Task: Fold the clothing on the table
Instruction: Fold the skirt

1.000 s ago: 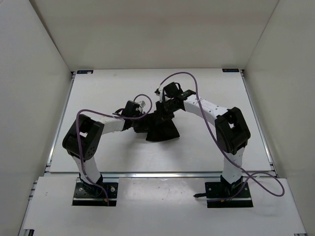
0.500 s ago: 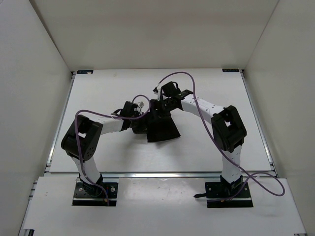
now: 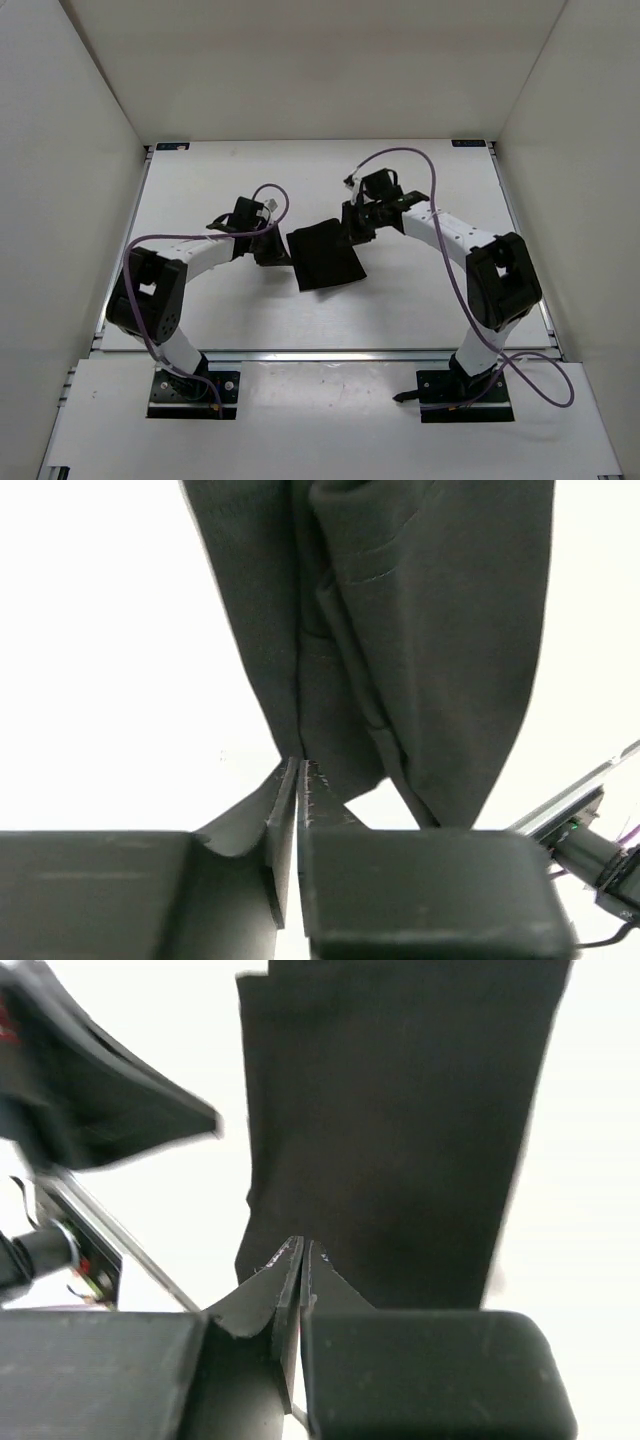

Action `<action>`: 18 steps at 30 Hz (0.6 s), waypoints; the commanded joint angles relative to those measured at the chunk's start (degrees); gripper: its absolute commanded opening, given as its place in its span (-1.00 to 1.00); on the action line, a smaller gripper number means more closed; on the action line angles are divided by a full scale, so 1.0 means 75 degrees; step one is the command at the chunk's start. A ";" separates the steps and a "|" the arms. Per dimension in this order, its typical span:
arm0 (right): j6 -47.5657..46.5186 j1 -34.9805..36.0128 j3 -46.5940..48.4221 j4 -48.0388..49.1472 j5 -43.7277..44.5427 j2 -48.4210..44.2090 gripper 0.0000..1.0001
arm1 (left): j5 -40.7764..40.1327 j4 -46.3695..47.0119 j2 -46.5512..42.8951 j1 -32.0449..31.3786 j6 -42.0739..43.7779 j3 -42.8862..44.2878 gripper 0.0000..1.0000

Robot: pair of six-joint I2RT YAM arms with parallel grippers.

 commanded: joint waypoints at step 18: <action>0.0321 0.1571 -0.0722 0.2042 -0.0832 0.1756 -1.00 | 0.0055 0.0006 -0.0219 -0.0161 -0.0133 -0.0546 -0.94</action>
